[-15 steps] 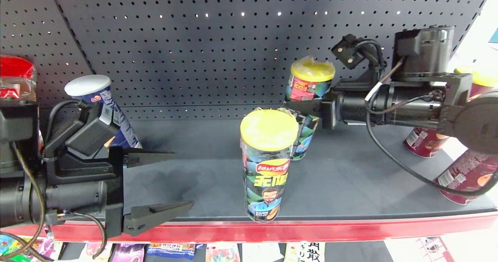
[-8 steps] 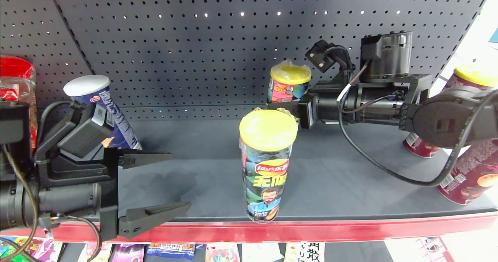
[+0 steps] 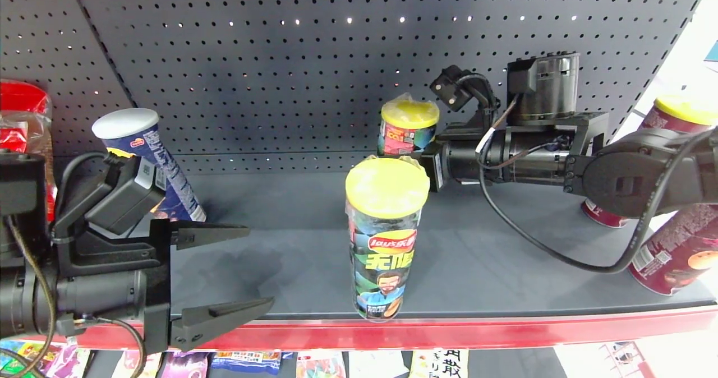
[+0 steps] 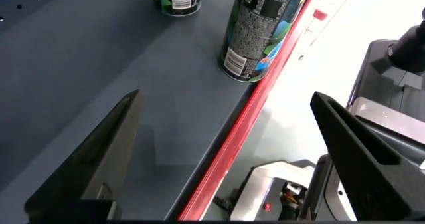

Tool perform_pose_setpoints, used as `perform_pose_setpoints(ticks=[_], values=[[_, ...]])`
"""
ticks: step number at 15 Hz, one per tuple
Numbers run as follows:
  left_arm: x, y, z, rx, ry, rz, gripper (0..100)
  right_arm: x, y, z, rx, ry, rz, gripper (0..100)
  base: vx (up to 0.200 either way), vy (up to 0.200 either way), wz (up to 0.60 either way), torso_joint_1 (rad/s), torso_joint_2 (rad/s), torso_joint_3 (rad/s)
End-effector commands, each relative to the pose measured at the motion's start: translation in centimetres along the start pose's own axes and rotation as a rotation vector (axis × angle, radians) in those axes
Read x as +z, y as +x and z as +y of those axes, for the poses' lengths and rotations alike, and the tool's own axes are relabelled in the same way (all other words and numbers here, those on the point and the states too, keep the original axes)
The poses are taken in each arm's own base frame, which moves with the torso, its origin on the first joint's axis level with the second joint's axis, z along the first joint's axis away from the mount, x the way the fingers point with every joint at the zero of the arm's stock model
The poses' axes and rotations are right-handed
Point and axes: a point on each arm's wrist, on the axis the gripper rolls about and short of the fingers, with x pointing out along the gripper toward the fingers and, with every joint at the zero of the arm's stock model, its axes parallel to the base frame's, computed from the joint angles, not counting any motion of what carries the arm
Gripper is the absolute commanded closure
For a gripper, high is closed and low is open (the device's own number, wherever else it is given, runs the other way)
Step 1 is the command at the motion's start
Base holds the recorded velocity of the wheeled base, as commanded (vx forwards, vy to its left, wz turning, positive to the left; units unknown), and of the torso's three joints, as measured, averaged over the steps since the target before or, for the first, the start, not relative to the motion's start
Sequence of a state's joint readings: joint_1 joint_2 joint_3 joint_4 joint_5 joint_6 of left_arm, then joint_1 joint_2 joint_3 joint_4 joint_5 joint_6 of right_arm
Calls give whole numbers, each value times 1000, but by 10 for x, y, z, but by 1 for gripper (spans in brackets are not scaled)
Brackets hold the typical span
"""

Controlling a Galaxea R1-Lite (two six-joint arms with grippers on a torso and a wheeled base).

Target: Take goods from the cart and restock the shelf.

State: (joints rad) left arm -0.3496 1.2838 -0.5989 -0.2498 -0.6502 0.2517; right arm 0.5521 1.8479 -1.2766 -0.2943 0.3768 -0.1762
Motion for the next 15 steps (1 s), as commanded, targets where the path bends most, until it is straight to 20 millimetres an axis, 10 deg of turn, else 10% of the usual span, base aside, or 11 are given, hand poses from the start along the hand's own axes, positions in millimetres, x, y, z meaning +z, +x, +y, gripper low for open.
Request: perform_pose_setpoints(ticks=[1, 15], values=[[-1, 1, 1, -2, -4, 5, 0, 0, 0, 4, 10, -4, 0, 0, 0, 0, 0, 0, 0, 0], [4, 18, 11, -16, -2, 24, 0, -14, -61, 17, -112, 67, 51, 0, 0, 0, 0, 0, 0, 0]])
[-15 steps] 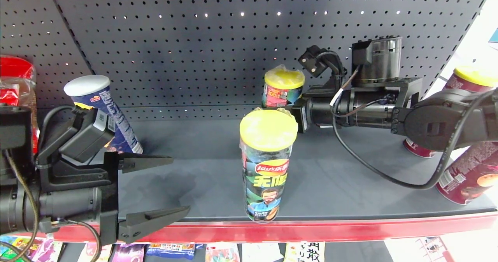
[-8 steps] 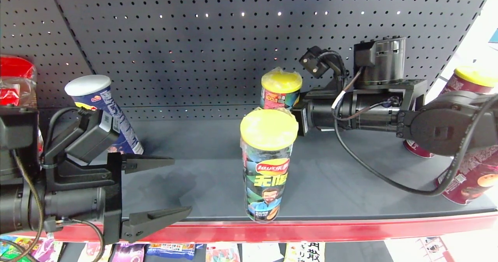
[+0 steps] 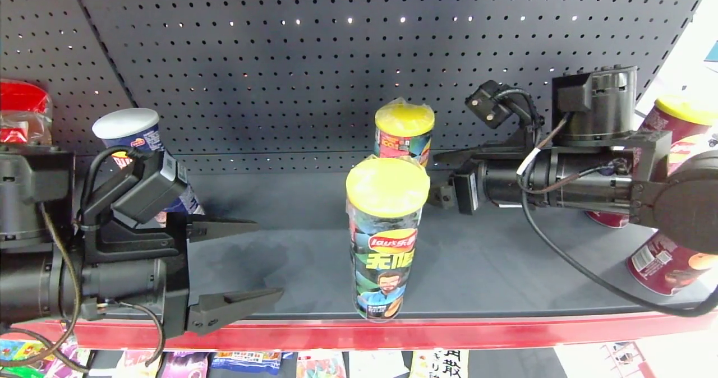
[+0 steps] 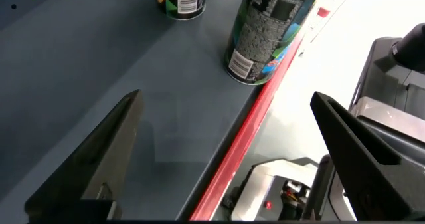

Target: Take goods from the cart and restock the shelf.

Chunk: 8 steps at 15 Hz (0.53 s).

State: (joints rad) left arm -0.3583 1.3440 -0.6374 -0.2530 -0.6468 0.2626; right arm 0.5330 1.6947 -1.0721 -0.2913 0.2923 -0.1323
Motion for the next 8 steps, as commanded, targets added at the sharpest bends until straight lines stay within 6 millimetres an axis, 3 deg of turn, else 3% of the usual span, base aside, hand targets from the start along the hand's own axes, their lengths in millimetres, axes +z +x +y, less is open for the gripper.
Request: perform_pose_setpoints(ticks=[1, 2, 4, 8], values=[[1, 9, 5, -1, -7, 15, 0, 1, -29, 7, -23, 14, -23, 0, 0, 0, 0, 0, 0, 0], [2, 10, 6, 0, -6, 17, 0, -1, -34, 9, -24, 20, -23, 0, 0, 0, 0, 0, 0, 0], [0, 21, 10, -15, -6, 43, 0, -15, -64, 20, -27, 31, -12, 0, 0, 0, 0, 0, 0, 0], [-8, 35, 17, -6, 9, 94, 0, -56, -111, 42, -6, 35, 28, 0, 0, 0, 0, 0, 0, 0]])
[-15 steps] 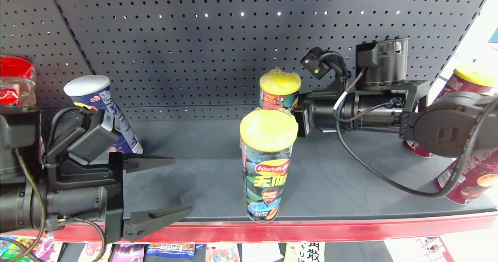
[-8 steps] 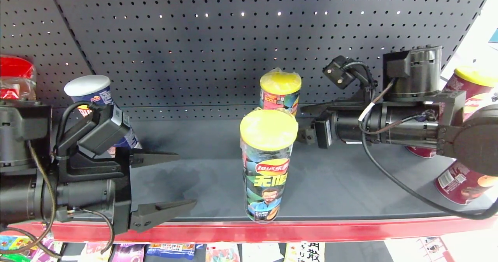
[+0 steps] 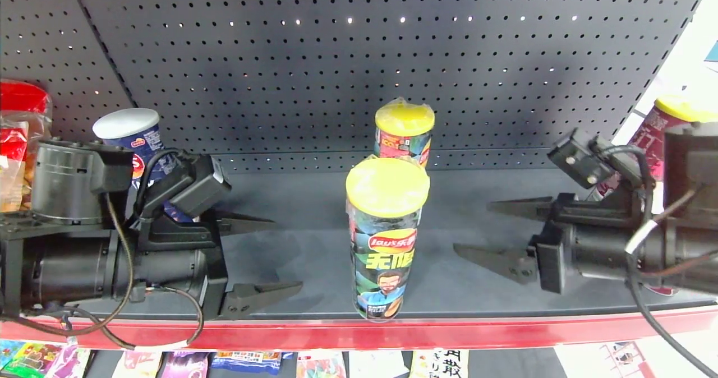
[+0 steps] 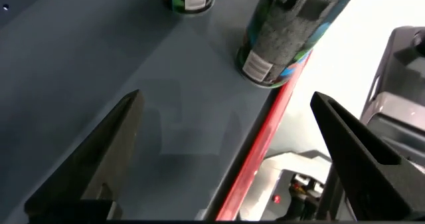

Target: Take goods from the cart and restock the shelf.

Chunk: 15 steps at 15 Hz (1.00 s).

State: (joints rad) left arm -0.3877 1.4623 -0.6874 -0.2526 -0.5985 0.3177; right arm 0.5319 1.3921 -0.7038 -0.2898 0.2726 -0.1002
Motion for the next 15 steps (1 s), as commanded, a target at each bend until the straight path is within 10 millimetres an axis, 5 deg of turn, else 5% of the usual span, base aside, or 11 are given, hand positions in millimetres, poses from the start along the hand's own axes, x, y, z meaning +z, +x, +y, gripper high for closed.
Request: perform_pose_setpoints(ticks=[1, 5, 15], values=[[-7, 10, 4, -14, -11, 34, 0, -15, -38, 16, 21, -22, -49, 0, 0, 0, 0, 0, 0, 0], [-9, 31, 6, -58, 38, 72, 0, -31, -80, 39, 93, -69, -138, 0, 0, 0, 0, 0, 0, 0], [-5, 68, 12, -95, 49, 105, 0, -25, -87, 38, 51, -68, -176, 0, 0, 0, 0, 0, 0, 0]])
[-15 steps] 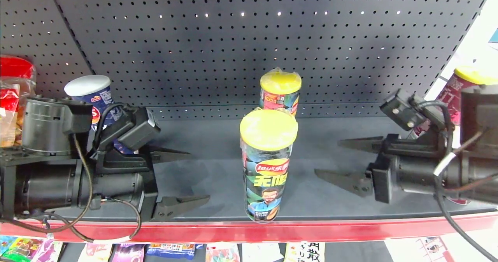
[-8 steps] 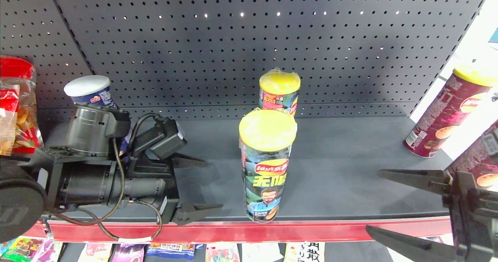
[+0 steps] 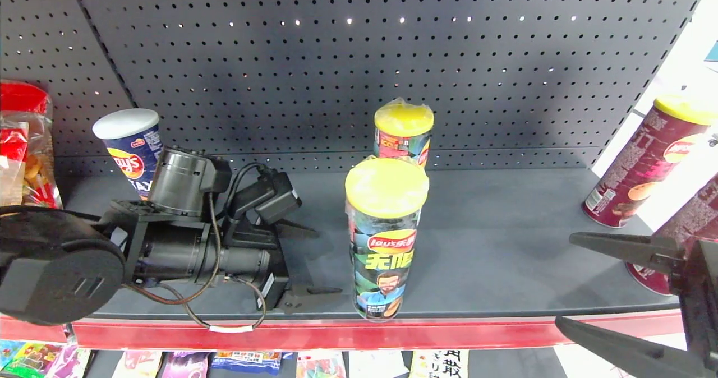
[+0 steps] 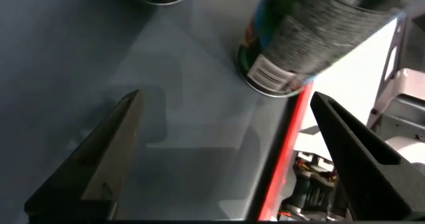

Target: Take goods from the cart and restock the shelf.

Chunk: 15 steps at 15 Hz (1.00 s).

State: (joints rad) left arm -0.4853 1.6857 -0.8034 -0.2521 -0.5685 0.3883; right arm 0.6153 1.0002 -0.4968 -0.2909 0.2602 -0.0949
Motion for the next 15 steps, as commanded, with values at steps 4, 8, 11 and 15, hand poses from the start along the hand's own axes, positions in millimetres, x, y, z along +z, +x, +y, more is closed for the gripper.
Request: perform_pose_setpoints(ticks=[4, 8, 11, 15], values=[[3, 13, 5, -12, 3, 8, 0, 2, 2, -1, 0, -1, -2, 0, 0, 0, 0, 0, 0, 0], [5, 17, 8, -11, 5, 5, 0, 3, 2, -1, -8, 11, -3, 0, 0, 0, 0, 0, 0, 0], [7, 20, 11, -10, 9, 0, 0, 3, 2, -1, -8, 11, -3, 0, 0, 0, 0, 0, 0, 0], [11, 24, 12, -12, 16, -7, 0, 3, 2, -1, -9, 13, -2, 0, 0, 0, 0, 0, 0, 0]])
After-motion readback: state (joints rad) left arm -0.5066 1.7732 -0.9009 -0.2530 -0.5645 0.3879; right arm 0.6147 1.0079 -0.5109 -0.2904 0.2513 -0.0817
